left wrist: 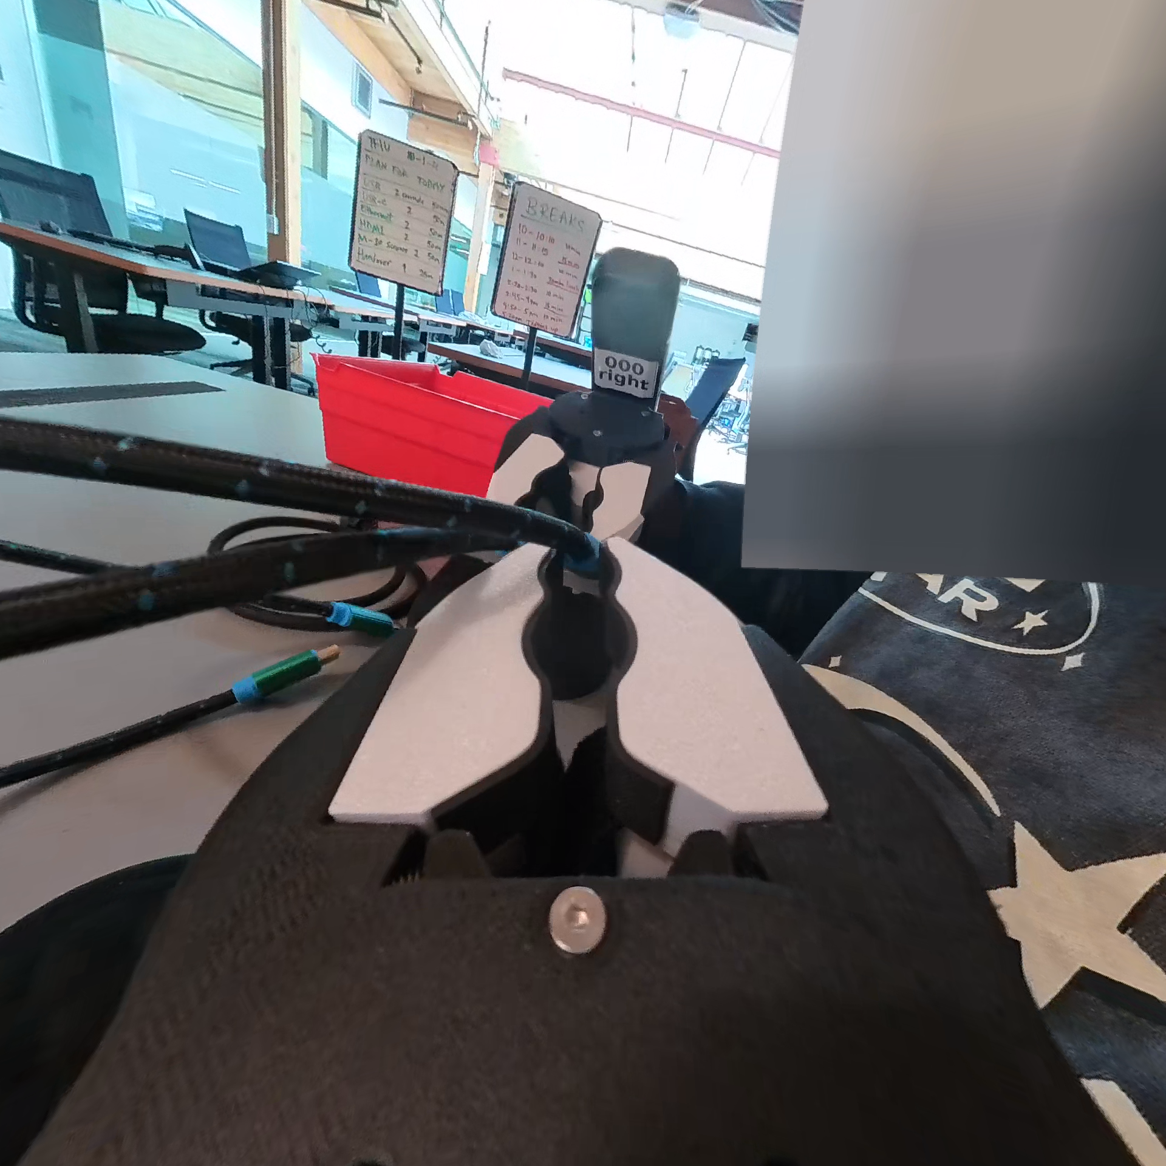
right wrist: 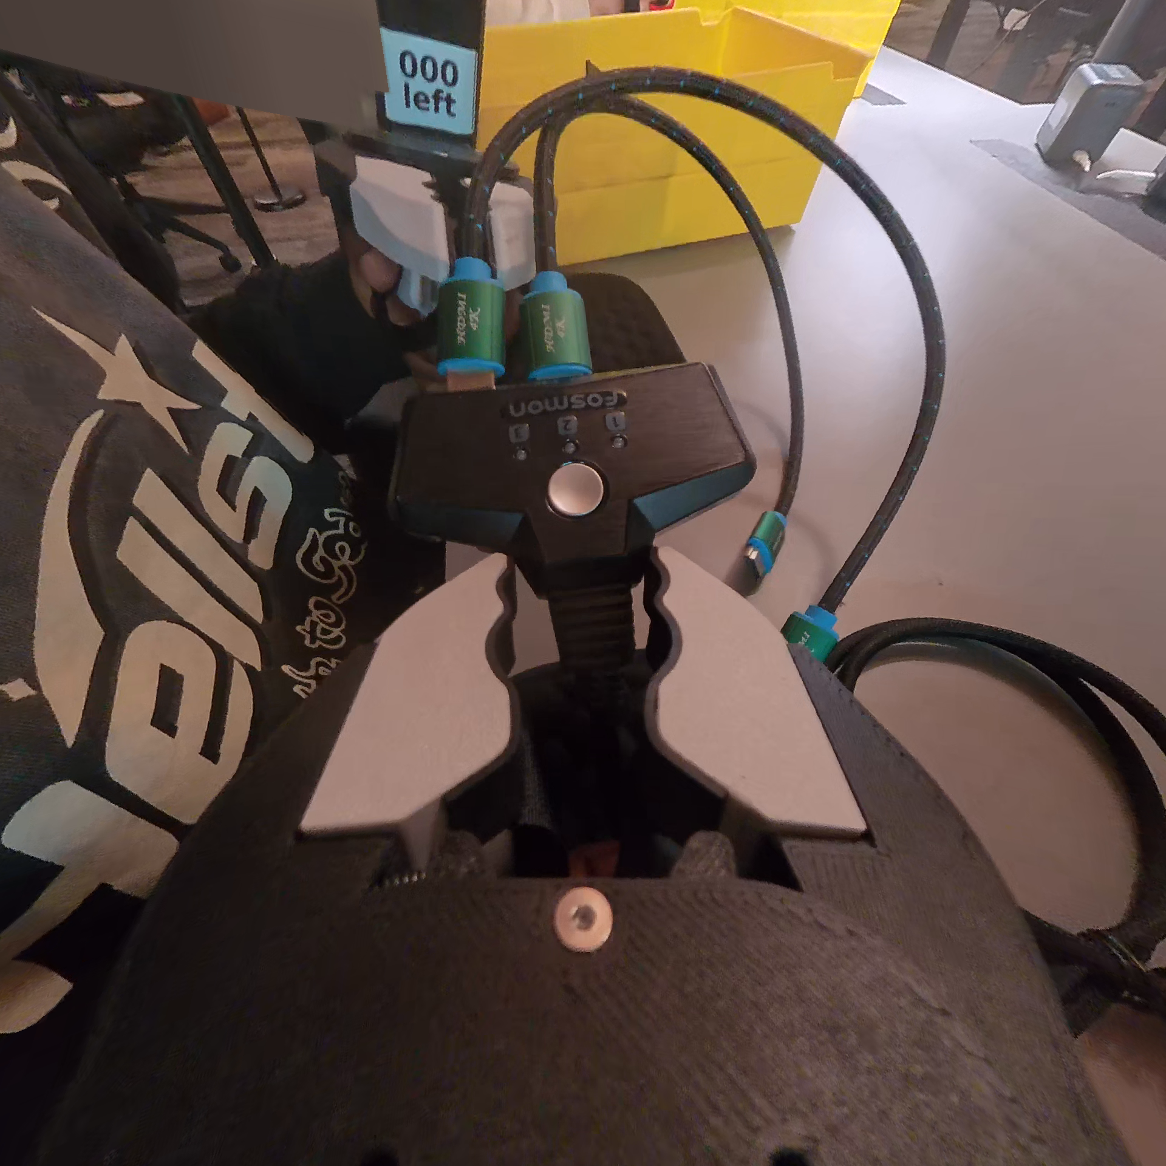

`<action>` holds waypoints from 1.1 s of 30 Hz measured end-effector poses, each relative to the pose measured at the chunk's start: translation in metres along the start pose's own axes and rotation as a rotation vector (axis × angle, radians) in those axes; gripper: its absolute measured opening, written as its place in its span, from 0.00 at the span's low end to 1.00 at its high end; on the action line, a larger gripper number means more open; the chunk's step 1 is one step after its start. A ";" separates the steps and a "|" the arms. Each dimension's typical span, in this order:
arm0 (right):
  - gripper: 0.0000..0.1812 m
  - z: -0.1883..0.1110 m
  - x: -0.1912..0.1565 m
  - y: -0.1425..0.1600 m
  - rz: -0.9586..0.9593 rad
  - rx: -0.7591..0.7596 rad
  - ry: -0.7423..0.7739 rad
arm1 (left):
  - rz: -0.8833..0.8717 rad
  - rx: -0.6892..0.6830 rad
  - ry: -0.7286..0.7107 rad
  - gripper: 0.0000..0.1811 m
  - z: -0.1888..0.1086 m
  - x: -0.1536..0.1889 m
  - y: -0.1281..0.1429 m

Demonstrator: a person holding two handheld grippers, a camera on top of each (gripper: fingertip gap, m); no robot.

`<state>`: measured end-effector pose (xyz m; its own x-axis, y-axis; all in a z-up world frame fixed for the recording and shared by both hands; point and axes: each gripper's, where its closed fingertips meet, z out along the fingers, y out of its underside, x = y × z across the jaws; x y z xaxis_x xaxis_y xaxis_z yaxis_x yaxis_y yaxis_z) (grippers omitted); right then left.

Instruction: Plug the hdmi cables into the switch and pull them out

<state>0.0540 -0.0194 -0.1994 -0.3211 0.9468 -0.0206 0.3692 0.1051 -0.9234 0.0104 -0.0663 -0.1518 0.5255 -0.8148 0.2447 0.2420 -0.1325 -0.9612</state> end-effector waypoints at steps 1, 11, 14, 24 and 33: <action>0.22 0.001 0.000 -0.002 0.009 0.009 0.000 | 0.013 0.013 -0.006 0.06 0.000 0.000 -0.002; 0.22 0.006 0.003 -0.015 -0.002 0.058 0.051 | 0.045 0.086 -0.026 0.06 -0.005 -0.001 -0.009; 0.22 0.009 0.006 -0.015 -0.006 0.070 0.071 | 0.036 0.108 -0.048 0.06 -0.007 -0.006 -0.012; 0.22 -0.019 0.060 -0.033 0.019 0.221 0.399 | 0.371 -0.363 -1.016 0.23 -0.091 -0.106 -0.012; 0.22 -0.054 0.056 -0.081 -0.090 0.336 0.466 | 0.299 -0.447 -1.095 0.25 -0.105 -0.120 0.005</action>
<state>0.0537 0.0413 -0.1054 0.1076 0.9806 0.1639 0.0365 0.1609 -0.9863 -0.1373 -0.0283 -0.1997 0.9744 0.0312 -0.2226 -0.1945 -0.3793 -0.9046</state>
